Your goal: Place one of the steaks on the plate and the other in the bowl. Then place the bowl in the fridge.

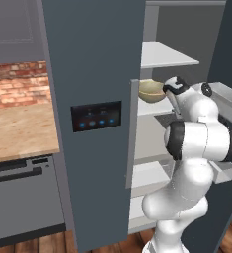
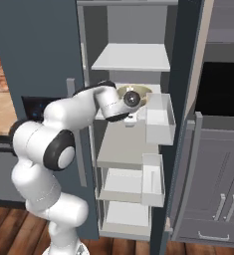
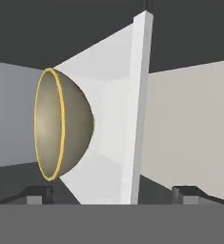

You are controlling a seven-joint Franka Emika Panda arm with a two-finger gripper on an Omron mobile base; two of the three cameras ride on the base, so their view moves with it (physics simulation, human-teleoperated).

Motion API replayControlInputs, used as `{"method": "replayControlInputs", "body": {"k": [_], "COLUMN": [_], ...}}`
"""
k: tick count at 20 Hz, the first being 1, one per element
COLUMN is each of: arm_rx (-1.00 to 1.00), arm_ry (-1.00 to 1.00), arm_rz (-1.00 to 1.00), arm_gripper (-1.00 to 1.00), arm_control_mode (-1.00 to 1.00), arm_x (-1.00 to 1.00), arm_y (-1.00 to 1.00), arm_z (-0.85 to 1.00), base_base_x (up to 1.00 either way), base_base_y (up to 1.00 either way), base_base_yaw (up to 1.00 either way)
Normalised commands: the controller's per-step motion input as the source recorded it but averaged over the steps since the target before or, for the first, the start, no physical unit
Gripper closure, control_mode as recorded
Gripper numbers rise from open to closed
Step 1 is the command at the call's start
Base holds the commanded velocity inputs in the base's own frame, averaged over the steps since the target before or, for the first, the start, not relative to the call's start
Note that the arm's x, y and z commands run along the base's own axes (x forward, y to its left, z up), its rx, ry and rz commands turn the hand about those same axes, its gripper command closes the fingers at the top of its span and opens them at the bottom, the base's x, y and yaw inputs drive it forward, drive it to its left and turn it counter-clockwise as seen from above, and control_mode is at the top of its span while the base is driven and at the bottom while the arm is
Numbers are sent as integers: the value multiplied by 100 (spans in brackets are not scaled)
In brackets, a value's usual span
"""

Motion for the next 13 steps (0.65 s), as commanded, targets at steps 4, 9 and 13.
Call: {"method": "replayControlInputs", "body": {"k": [4, 9, 13], "arm_rx": [0, -2, -5], "arm_ry": [-3, 1, 16], "arm_rz": [-3, -18, -26], "arm_gripper": [-100, -100, -100], "arm_control_mode": [-100, -100, -100], "arm_x": [-100, -100, -100], "arm_y": [-1, 0, 0], "arm_z": [34, 55, 55], "base_base_x": [0, 0, 0], "base_base_y": [0, 0, 0], "base_base_yaw": [0, 0, 0]}}
